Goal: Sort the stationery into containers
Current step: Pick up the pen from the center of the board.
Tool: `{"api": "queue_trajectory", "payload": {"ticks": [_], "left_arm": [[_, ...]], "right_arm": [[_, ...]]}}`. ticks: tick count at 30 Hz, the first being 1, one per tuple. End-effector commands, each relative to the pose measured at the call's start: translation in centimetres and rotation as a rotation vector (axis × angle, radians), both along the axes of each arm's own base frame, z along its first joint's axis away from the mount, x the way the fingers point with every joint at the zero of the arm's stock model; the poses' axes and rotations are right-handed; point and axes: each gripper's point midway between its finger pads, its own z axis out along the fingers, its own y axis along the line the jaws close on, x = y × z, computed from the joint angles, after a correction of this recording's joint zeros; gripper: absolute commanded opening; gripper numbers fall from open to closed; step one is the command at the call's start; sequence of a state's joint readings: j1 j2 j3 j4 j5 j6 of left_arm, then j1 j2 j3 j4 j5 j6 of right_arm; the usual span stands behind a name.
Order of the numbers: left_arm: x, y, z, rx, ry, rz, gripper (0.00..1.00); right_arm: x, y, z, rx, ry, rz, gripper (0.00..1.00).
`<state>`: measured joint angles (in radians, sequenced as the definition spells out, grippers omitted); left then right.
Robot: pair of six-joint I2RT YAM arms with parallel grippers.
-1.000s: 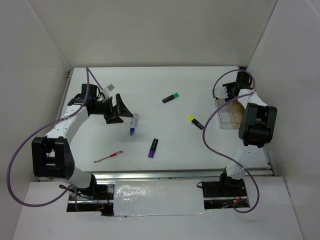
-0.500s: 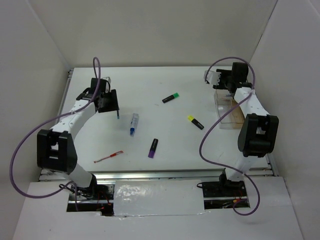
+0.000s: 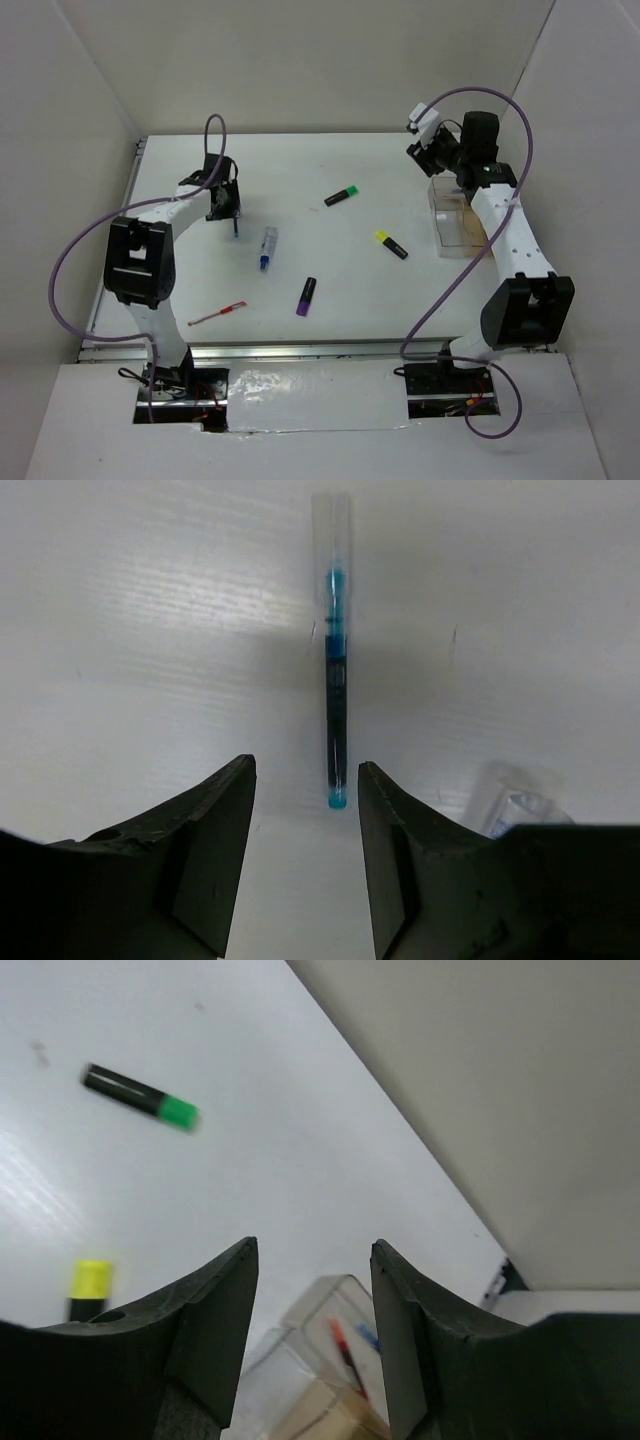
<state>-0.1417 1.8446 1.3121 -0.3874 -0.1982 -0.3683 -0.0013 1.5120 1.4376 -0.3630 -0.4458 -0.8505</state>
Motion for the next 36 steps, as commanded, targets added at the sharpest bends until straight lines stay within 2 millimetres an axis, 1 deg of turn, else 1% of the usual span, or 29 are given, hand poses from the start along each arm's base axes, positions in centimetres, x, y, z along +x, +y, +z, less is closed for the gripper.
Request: {"api": "queue_trajectory", "payload": {"ticks": [1, 2, 3, 4, 5, 6, 7, 8, 9, 11, 13, 16, 17, 20, 22, 24, 26, 27, 28, 29, 30, 31, 32, 33, 34, 35, 36], "left_arm": [[3.9, -0.2, 1.2, 0.012, -0.095, 0.020, 0.57], [4.2, 0.0, 0.3, 0.021, -0.077, 0.027, 0.57], [4.9, -0.1, 0.6, 0.021, -0.087, 0.031, 0.57], [5.5, 0.1, 0.1, 0.030, -0.086, 0.044, 0.57], [5.4, 0.2, -0.5, 0.033, -0.074, 0.044, 0.57], [6.0, 0.2, -0.4, 0.035, -0.082, 0.048, 0.57], [6.2, 0.4, -0.7, 0.040, -0.076, 0.059, 0.56], [6.3, 0.5, -1.6, 0.043, -0.056, 0.062, 0.56], [6.7, 0.4, -1.7, 0.034, -0.059, 0.066, 0.56], [6.9, 0.5, -2.6, 0.025, -0.038, 0.068, 0.55], [7.1, 0.4, -3.1, 0.024, -0.032, 0.068, 0.54], [7.2, 0.4, -3.7, 0.019, -0.022, 0.071, 0.52], [6.8, 0.4, -4.4, 0.023, -0.001, 0.070, 0.51], [6.2, 0.4, -5.2, 0.019, 0.036, 0.084, 0.47], [5.7, 0.3, -5.9, 0.014, 0.065, 0.088, 0.41], [4.9, 0.4, -6.3, 0.001, 0.093, 0.107, 0.33], [4.2, 0.1, -6.3, -0.046, 0.108, 0.113, 0.25], [4.3, 0.1, -5.9, -0.070, 0.088, 0.117, 0.24], [3.7, -0.3, -5.3, -0.110, 0.078, 0.106, 0.22], [3.6, -0.6, -4.8, -0.137, 0.063, 0.113, 0.18], [4.3, -0.7, -2.4, -0.174, -0.012, 0.107, 0.17], [4.3, -1.0, -1.4, -0.205, -0.038, 0.108, 0.17], [3.5, -1.6, -1.0, -0.262, -0.041, 0.109, 0.16], [4.0, -1.5, 0.5, -0.300, -0.098, 0.108, 0.15], [3.3, -1.9, 2.9, -0.350, -0.145, 0.108, 0.14], [3.2, -2.5, 4.4, -0.415, -0.177, 0.085, 0.12], [3.3, -3.0, 8.0, -0.464, -0.270, 0.053, 0.10]], "right_arm": [[-3.8, 3.9, 1.7, 0.207, 0.071, 0.039, 0.56], [-4.3, 4.7, 1.7, 0.213, 0.072, 0.056, 0.56], [-4.8, 5.1, 1.0, 0.217, 0.088, 0.062, 0.56], [-5.3, 5.6, 1.2, 0.226, 0.088, 0.072, 0.56], [-5.4, 5.6, 1.5, 0.232, 0.084, 0.070, 0.56], [-5.6, 5.9, 1.5, 0.240, 0.091, 0.076, 0.56], [-5.7, 6.0, 1.6, 0.255, 0.105, 0.070, 0.56], [-5.9, 6.1, 1.7, 0.266, 0.112, 0.072, 0.56], [-5.9, 6.3, 2.1, 0.278, 0.112, 0.077, 0.56], [-6.1, 6.5, 2.7, 0.310, 0.118, 0.075, 0.56], [-6.4, 6.9, 3.1, 0.341, 0.128, 0.077, 0.56], [-6.9, 7.6, 3.5, 0.361, 0.141, 0.092, 0.56], [-7.0, 7.8, 3.5, 0.366, 0.142, 0.093, 0.56], [-7.5, 8.6, 3.9, 0.381, 0.148, 0.110, 0.56], [-8.0, 9.5, 4.1, 0.407, 0.165, 0.128, 0.56], [-8.4, 10.3, 4.3, 0.440, 0.186, 0.137, 0.56], [-8.9, 11.8, 4.4, 0.483, 0.217, 0.157, 0.56], [-9.1, 12.3, 4.5, 0.503, 0.229, 0.164, 0.55], [-9.4, 13.1, 4.4, 0.521, 0.248, 0.178, 0.56], [-9.6, 13.7, 4.8, 0.568, 0.265, 0.177, 0.56], [-9.8, 14.2, 4.9, 0.594, 0.281, 0.180, 0.55], [-10.0, 14.7, 4.9, 0.616, 0.300, 0.185, 0.56], [-10.4, 15.7, 5.2, 0.671, 0.335, 0.194, 0.55], [-10.6, 16.4, 5.2, 0.697, 0.358, 0.199, 0.56], [-10.8, 16.9, 5.2, 0.726, 0.384, 0.200, 0.56], [-11.1, 18.0, 5.4, 0.776, 0.433, 0.205, 0.56], [-11.5, 18.7, 5.6, 0.799, 0.462, 0.226, 0.55]]}}
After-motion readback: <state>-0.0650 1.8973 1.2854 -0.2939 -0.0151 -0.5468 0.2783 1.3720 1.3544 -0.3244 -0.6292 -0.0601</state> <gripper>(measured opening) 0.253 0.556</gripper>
